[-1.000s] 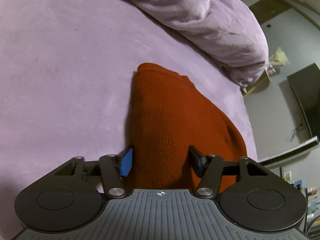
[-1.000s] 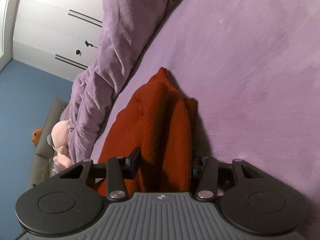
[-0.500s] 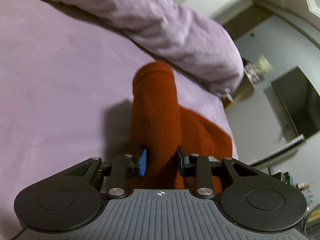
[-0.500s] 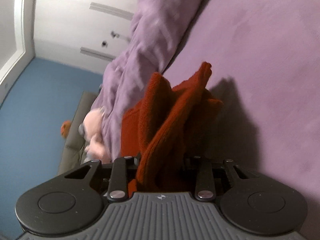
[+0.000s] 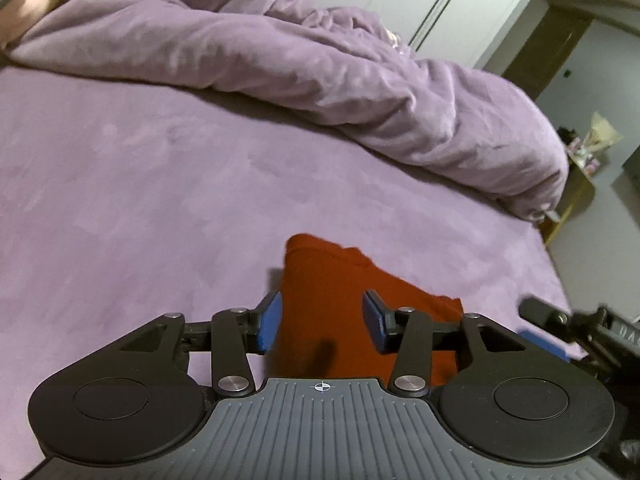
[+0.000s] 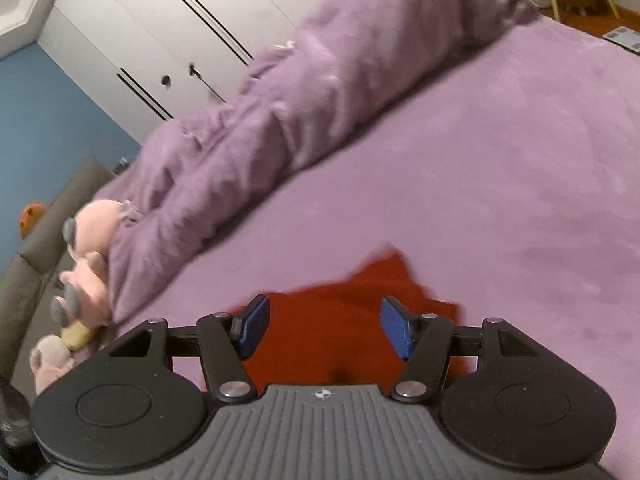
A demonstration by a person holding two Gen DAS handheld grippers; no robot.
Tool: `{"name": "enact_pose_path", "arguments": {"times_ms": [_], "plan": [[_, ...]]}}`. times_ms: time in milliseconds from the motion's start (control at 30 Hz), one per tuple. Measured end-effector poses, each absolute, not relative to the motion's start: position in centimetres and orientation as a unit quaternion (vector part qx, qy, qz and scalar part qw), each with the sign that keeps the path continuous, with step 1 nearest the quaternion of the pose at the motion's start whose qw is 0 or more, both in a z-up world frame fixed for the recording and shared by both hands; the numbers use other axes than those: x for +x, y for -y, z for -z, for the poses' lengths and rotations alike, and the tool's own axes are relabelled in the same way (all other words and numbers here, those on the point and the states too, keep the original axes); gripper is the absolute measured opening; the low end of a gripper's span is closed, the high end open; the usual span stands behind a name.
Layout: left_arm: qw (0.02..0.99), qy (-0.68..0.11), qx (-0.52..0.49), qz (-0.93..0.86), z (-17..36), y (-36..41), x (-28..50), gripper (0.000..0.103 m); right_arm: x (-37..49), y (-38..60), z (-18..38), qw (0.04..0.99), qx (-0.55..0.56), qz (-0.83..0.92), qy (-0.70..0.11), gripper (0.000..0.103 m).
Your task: Fold small clothes
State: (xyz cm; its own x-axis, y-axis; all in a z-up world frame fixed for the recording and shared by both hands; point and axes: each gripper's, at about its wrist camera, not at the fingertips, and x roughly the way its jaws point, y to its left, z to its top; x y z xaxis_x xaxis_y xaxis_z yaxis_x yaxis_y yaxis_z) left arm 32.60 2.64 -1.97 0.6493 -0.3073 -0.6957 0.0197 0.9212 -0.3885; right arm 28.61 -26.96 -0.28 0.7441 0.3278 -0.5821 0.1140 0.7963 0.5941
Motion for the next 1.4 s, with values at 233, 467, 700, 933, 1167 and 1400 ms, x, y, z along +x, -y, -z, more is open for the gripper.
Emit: {"name": "enact_pose_path", "arguments": {"times_ms": [233, 467, 700, 933, 1167, 1400], "plan": [[0.883, -0.457, -0.079, 0.069, 5.2, 2.3, 38.5, 0.056, 36.8, 23.8, 5.8, 0.851, 0.249, -0.010, -0.462, 0.016], [0.895, -0.443, -0.001, 0.041, 8.4, 5.2, 40.9, 0.071, 38.6, 24.5, 8.9, 0.866, 0.206, -0.003, -0.455, 0.000], [0.896, -0.442, 0.008, 0.028, 8.9, 5.3, 41.1, 0.081, 38.8, 24.3, 10.1, 0.876, 0.201, -0.008, -0.438, 0.000], [0.908, -0.415, -0.006, 0.056, 6.2, 3.3, 33.9, 0.081, 29.1, 25.1, 6.9, 0.898, 0.180, -0.059, -0.398, 0.024], [0.911, -0.399, -0.090, 0.051, 5.3, -0.1, 21.0, 0.079, 14.5, 27.9, 6.4, 0.910, 0.196, -0.045, -0.361, 0.033], [0.884, -0.463, -0.067, 0.021, 5.9, 0.1, 15.8, 0.079, 10.1, 26.7, 6.5, 0.873, 0.202, -0.013, -0.443, 0.061]]}}
